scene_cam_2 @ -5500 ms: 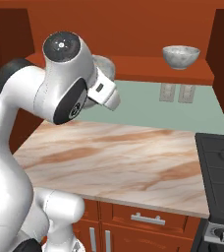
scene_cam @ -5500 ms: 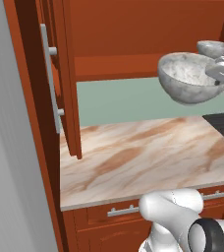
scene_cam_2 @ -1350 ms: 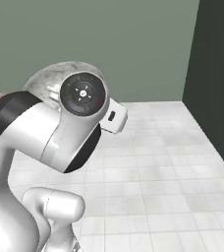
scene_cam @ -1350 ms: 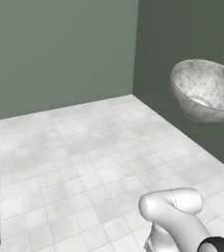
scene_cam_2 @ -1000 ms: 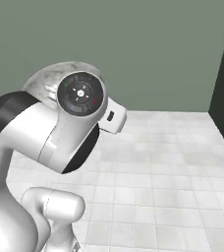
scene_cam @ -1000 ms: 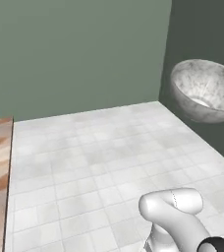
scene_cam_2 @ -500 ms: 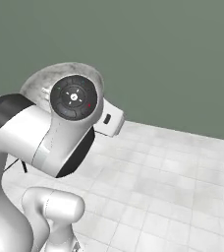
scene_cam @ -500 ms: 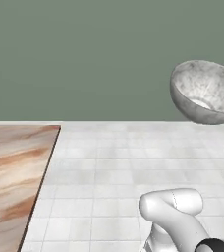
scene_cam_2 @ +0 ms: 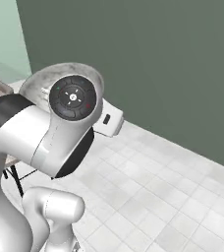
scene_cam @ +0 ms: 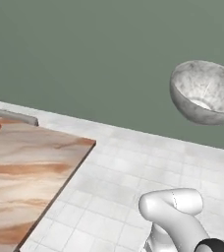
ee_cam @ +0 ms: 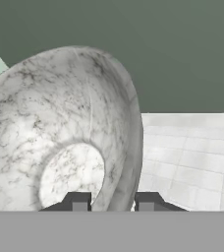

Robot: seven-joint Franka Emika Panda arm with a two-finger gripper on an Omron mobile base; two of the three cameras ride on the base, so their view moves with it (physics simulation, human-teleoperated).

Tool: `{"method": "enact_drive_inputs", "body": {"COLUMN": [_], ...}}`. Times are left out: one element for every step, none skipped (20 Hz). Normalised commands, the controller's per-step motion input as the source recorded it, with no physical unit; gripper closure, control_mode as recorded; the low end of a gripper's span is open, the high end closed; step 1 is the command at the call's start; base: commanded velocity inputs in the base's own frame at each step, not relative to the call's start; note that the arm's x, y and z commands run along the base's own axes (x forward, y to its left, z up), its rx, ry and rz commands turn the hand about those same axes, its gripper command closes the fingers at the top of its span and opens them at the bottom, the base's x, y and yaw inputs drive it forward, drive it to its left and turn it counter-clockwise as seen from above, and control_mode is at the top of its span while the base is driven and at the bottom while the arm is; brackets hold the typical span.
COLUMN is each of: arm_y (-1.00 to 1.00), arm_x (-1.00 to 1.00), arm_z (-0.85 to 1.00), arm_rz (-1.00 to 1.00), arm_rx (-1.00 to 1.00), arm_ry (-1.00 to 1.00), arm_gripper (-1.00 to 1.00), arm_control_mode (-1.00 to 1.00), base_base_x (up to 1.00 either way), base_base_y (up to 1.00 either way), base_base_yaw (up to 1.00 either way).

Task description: Take the smaller bowl and place it next to the appetizer plate on the dining counter , and place the larger bowl next to the plate with cooked food.

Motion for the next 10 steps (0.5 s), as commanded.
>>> {"method": "enact_drive_inputs", "body": {"arm_y": [0.00,0.00,0.00,0.00,0.00,0.00,0.00,0.00,0.00,0.00], "arm_x": [0.00,0.00,0.00,0.00,0.00,0.00,0.00,0.00,0.00,0.00], "arm_z": [0.00,0.00,0.00,0.00,0.00,0.00,0.00,0.00,0.00,0.00], "arm_rz": [0.00,0.00,0.00,0.00,0.00,0.00,0.00,0.00,0.00,0.00], "arm_rx": [0.00,0.00,0.00,0.00,0.00,0.00,0.00,0.00,0.00,0.00], "arm_ry": [0.00,0.00,0.00,0.00,0.00,0.00,0.00,0.00,0.00,0.00], "arm_gripper": [1.00,1.00,1.00,1.00,1.00,1.00,1.00,1.00,1.00,1.00], "arm_control_mode": [1.00,1.00,1.00,1.00,1.00,1.00,1.00,1.00,1.00,1.00], "base_base_x": [1.00,1.00,1.00,1.00,1.00,1.00,1.00,1.00,1.00,1.00], "base_base_y": [-0.69,-0.71,-0.71,-0.74,-0.74,-0.74,-0.76,-0.76,-0.75,-0.74], "base_base_yaw": [0.59,0.59,0.58,0.57,0.56,0.55,0.55,0.55,0.55,0.56]}}
